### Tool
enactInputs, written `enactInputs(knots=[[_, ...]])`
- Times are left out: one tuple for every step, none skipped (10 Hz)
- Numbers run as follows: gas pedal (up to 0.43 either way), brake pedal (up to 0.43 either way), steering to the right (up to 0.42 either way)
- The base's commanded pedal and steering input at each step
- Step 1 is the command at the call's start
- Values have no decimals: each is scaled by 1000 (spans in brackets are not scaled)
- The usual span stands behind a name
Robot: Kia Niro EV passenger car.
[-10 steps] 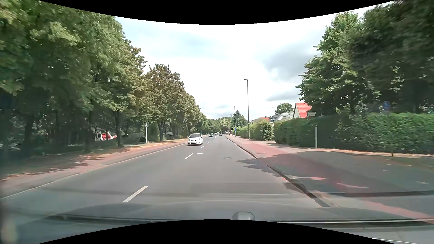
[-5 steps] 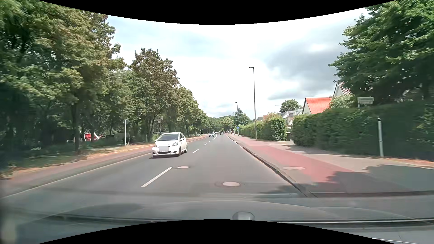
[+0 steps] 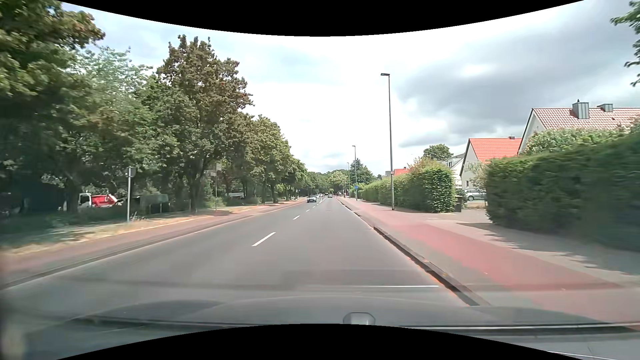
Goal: Follow the waypoints while adhering to traffic rules and regulations
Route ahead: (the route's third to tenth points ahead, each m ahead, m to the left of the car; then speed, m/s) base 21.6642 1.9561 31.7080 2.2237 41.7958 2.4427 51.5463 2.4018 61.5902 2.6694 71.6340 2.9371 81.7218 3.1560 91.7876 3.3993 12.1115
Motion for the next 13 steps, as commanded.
enactInputs(knots=[[150,18,-7],[150,18,-6],[150,18,-5],[150,18,-4],[150,18,-4],[150,18,-4],[150,18,-4],[150,18,-3],[150,18,-3],[150,18,-3],[150,18,-4],[150,18,-5],[150,18,-5]])
